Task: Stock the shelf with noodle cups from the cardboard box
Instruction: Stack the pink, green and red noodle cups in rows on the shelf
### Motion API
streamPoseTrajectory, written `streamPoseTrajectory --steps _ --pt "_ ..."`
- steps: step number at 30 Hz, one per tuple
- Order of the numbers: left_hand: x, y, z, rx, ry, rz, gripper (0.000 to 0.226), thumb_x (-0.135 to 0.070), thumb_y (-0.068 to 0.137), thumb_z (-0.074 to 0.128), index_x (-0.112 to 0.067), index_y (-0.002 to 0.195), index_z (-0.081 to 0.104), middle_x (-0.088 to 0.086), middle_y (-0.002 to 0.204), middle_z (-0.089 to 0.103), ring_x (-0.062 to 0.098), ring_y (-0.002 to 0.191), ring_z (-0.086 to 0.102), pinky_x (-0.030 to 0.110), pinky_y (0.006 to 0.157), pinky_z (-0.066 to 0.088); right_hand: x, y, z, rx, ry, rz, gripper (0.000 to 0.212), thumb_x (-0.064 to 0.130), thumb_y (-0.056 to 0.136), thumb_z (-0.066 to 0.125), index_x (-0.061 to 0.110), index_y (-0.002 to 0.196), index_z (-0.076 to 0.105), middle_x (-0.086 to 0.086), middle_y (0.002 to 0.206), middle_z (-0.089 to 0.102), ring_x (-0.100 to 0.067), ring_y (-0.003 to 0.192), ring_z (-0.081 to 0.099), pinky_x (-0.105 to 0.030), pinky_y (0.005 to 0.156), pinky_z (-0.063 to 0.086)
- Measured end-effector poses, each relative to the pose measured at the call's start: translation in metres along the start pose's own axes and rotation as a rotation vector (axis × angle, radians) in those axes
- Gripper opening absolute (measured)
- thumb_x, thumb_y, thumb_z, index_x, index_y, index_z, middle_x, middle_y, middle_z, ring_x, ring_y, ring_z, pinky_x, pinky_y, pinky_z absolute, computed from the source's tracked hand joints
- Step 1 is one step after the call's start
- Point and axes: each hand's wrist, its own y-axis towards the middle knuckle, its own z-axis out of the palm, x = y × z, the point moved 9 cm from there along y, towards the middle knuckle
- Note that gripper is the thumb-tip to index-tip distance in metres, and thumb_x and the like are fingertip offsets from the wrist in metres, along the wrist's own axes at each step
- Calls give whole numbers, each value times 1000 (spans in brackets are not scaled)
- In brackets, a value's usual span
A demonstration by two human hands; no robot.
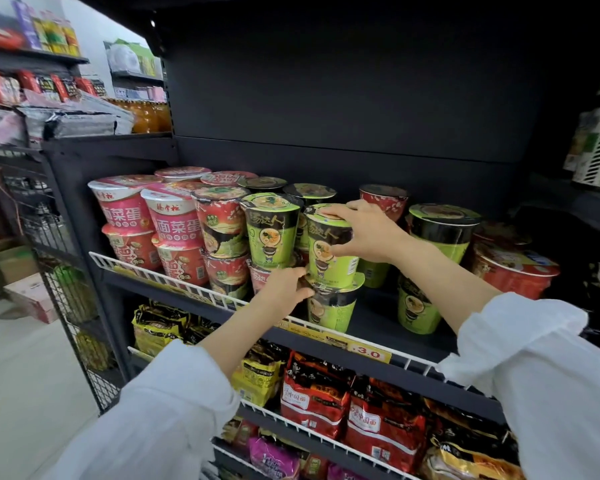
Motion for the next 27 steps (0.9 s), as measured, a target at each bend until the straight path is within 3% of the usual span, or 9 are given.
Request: streamPoseTrajectory --steps 3,6,12,15,17,21,25,27 --pt "-14 5 -11 -25 198 73 38 -27 94 54 -2 122 58 17 119 56 29 109 53 30 87 41 -1 1 -1 -20 -8 -8 73 49 80 65 39 144 31 -9 144 36 -29 132 32 -41 109 33" --pt "-21 3 -14 15 381 155 41 -35 96 47 -3 119 58 12 116 53 25 103 55 30 85 44 -1 4 1 -10 16 -17 74 47 78 67 41 143 31 -6 143 37 -26 132 32 -41 108 35" --pt "-36 -9 -7 21 656 309 35 -14 99 40 -9 132 50 11 121 50 26 113 52 32 79 44 5 7 3 -2 62 -56 75 44 77 67 37 143 33 -4 145 38 -24 134 31 -39 110 31" --pt "-41 -8 -13 -75 669 283 40 -38 98 41 -5 115 56 8 111 53 26 101 59 32 78 47 6 6 2 -9 58 -85 78 43 77 68 30 145 31 -2 146 41 -25 138 31 -38 115 26" --pt "-47 -13 -17 -146 659 306 42 -44 96 43 -8 113 56 4 109 55 22 96 60 30 76 47 4 4 3 4 84 -48 82 41 78 69 24 146 27 -4 151 35 -26 146 18 -40 117 24" --pt "-67 -21 -6 -185 626 429 36 -40 94 50 -11 113 58 2 110 58 19 98 59 27 82 44 0 -5 -2 50 185 -5 86 32 81 70 22 150 19 -2 159 15 -17 148 -3 -40 119 14" --pt "-106 -22 21 -195 660 616 18 -29 75 75 -13 81 72 -1 82 64 15 78 64 25 63 54 -12 -17 -18 55 185 -22 87 14 84 64 22 152 11 0 160 8 -14 148 -1 -29 117 10" --pt "-124 -22 43 -158 856 683 15 -24 86 63 -18 92 75 1 99 65 17 97 59 28 85 49 -26 -18 -27 61 96 -8 80 9 85 60 20 151 18 -2 158 17 -16 147 10 -26 116 14"
